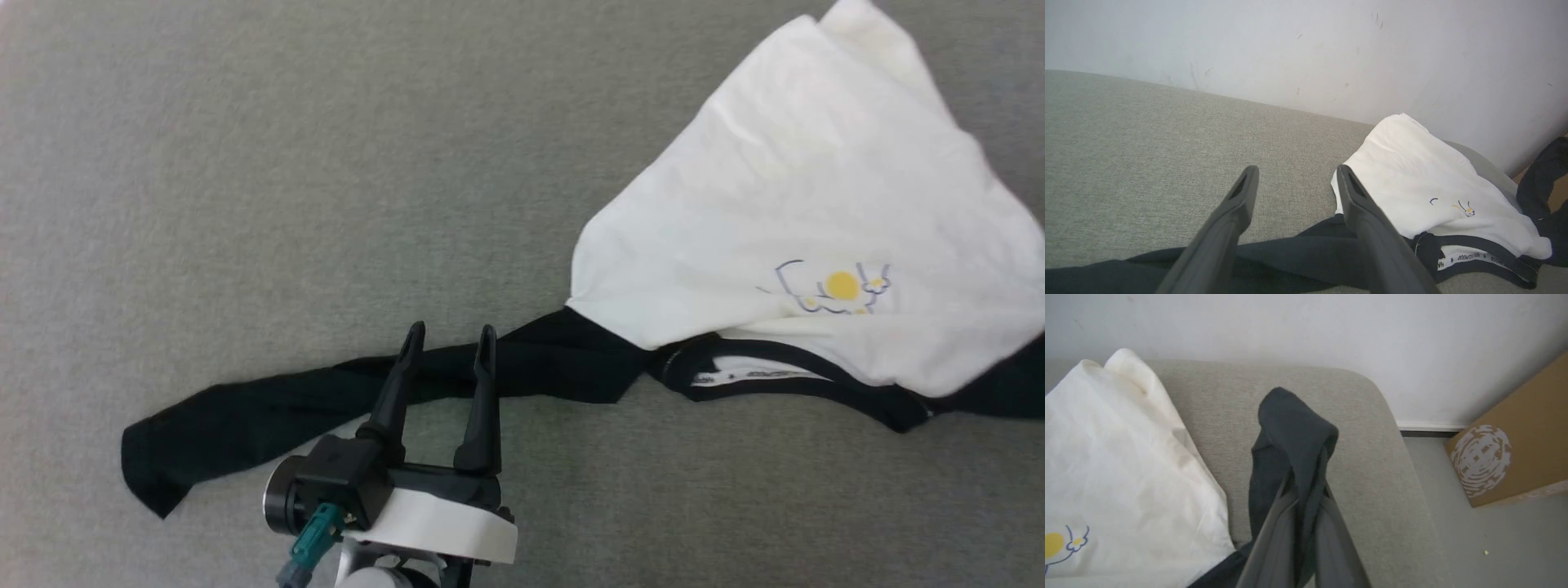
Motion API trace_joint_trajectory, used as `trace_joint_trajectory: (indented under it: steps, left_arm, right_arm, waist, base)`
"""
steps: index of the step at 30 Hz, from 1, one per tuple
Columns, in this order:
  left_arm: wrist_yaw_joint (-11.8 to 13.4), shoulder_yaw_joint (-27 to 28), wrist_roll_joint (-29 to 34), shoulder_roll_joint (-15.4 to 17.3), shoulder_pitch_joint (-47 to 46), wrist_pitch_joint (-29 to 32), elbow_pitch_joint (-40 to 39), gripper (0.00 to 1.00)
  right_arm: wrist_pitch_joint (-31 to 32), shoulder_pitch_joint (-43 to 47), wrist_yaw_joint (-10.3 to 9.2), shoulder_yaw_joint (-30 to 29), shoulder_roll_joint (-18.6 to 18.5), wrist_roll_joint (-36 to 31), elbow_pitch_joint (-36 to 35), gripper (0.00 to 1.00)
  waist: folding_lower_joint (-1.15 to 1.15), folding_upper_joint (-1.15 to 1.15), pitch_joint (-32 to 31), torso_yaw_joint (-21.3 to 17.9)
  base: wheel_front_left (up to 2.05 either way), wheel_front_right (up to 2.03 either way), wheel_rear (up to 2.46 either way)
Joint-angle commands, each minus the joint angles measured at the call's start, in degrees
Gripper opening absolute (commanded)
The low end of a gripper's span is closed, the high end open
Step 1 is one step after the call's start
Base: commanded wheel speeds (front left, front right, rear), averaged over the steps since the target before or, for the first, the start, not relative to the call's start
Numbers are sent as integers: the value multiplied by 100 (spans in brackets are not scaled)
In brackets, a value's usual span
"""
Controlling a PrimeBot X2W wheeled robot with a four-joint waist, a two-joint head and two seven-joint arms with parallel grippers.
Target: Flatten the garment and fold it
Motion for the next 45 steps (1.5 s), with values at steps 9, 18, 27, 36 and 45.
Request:
trace_joint_trajectory:
  steps: [9,18,27,36,45]
  left_arm:
    - [10,79,-100,138,111,37,-38,100]
    - [26,72,-129,301,127,289,-140,100]
    - [78,106,-198,309,272,257,-236,100]
    - [39,163,-251,285,324,129,-208,100]
    - [-46,186,-235,223,302,21,-189,100]
  right_arm:
    - [-49,2218,-12,-1855,877,-137,110,0]
    - [30,2148,-12,-1297,1627,-406,974,100]
    - [1119,2458,-12,-999,904,239,137,100]
    - [1849,3032,-12,-1855,720,719,-1670,100]
    - [704,2474,-12,-1731,1219,182,-2522,100]
  waist:
    - [0,-1,-316,-450]
    - [0,-1,-488,-507]
    - [0,-1,-596,-486]
    - [0,-1,-682,-473]
    - [0,-1,-707,-407]
  base:
    - [0,0,0]
    - [0,0,0]
    - [0,0,0]
    - [0,0,0]
    - [0,0,0]
